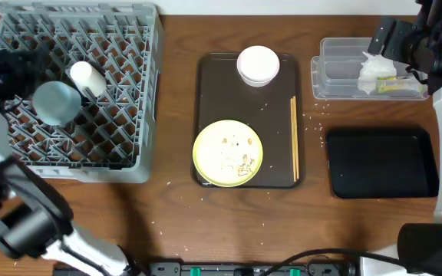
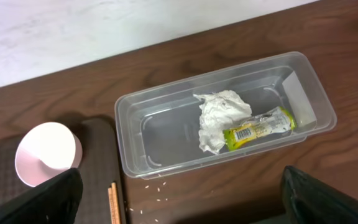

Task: Sort waste into correct bins and load items into the dishwasher
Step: 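Lower the cup into the rack and open the left gripper, then move the left gripper right back over the pink bowl on the tray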

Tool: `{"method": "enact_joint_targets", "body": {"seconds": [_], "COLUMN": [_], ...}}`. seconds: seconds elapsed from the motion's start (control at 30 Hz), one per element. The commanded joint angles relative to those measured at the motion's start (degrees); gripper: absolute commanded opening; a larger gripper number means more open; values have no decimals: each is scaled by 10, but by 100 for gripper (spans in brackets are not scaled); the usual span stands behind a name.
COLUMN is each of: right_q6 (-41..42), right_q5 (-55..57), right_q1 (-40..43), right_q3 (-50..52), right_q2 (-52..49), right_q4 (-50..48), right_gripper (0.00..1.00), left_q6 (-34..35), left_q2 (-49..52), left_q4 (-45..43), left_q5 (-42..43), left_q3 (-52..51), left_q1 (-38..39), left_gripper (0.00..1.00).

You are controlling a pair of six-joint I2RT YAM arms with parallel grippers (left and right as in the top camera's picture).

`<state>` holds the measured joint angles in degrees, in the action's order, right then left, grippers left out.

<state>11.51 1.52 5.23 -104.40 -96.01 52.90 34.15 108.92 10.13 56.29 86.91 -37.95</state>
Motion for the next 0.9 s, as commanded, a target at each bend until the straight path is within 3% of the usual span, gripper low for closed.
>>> {"method": "enact_joint_targets", "body": {"seconds": [0.0,0.07,0.3,0.33,0.43,0.5,0.7,0.87], "right_q6": [-4,-4,-4,-4,-4,-4,-4,-4], "right_q5": [1,2,1,1,2,2,1,2], "right_q1": [5,5,5,5,5,5,5,5], "right_q3": [-2,-2,-2,-2,-2,-2,-2,-2], "right_q2": [0,0,0,0,0,0,0,0], "right_q4": [1,1,1,1,1,1,1,1], "right_gripper": [99,99,99,99,99,99,99,99], "left_q6": [-181,-197,-223,-231,-263,-269,-269,-271], "left_q2": [-71,-92,-99,-99,-97,-93,-52,27], "left_q4": [83,103,92,90,70,60,-2,-105], "left_q5": [-242,-325,-335,-335,-354,-391,-468,-493], "left_q3": [4,4,4,4,4,4,4,4], "left_q1": [60,101,245,266,359,404,526,571], "left_gripper": [8,8,9,11,29,31,30,20]}}
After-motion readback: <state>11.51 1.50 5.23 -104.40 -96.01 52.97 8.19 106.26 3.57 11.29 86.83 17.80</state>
